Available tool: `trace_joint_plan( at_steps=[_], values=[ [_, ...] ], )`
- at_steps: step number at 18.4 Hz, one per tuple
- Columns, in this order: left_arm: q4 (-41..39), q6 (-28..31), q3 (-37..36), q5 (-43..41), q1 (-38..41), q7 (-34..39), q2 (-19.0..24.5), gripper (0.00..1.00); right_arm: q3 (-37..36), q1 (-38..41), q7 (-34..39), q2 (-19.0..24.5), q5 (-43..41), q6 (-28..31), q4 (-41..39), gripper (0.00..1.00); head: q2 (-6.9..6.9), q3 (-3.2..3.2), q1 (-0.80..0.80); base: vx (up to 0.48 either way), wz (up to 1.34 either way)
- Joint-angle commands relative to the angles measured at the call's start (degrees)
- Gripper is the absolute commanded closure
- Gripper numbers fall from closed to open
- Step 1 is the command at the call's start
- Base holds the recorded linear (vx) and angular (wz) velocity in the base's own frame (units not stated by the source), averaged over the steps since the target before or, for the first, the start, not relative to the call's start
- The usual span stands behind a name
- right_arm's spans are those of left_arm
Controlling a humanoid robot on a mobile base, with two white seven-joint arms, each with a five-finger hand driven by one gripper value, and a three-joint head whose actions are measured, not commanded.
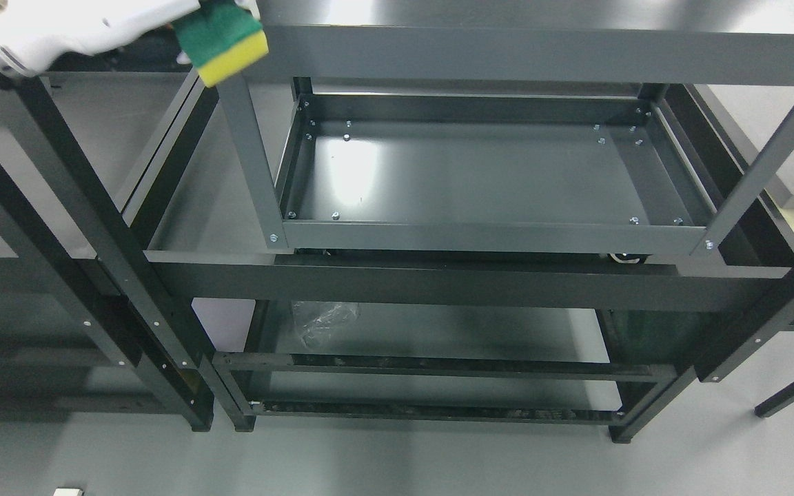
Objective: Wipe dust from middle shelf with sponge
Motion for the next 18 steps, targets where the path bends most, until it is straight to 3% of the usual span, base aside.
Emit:
trace_joint_plan(
  at_steps=[1, 4, 8, 11, 18],
  values=[
    [-2.63, 0.02, 1.16, 2.81, -10.05, -0.1, -8.88, 0.96, 0.0, 0.0, 0.21, -1.0, 0.0, 4.18, -1.0, 0.0, 0.0, 0.0, 0.0, 0.0, 0.0],
    [0.78, 0.02, -7.64, 1.5, -19.45, 1.13, -17.4, 0.96, 0.0, 0.0, 0.3, -1.0, 0.0, 4.18, -1.0, 0.0, 0.0, 0.0, 0.0, 0.0, 0.0],
    [14.12, 0.02, -15.47, -5.18, -30.53, 6.14, -30.32, 0.96, 0.0, 0.0, 0.3, -1.0, 0.0, 4.18, -1.0, 0.0, 0.0, 0.0, 0.0, 0.0, 0.0],
    [21.96, 0.02, -21.62, -5.45, -36.08, 8.95, -31.64, 0.97, 0.0, 0.0, 0.3, -1.0, 0.0, 4.19, -1.0, 0.0, 0.0, 0.0, 0.0, 0.0, 0.0],
    [24.96, 7.82, -41.21, -4.84, -37.76, 16.33, -31.64, 0.95, 0.0, 0.0, 0.3, -1.0, 0.0, 4.18, -1.0, 0.0, 0.0, 0.0, 0.0, 0.0, 0.0]
  ],
)
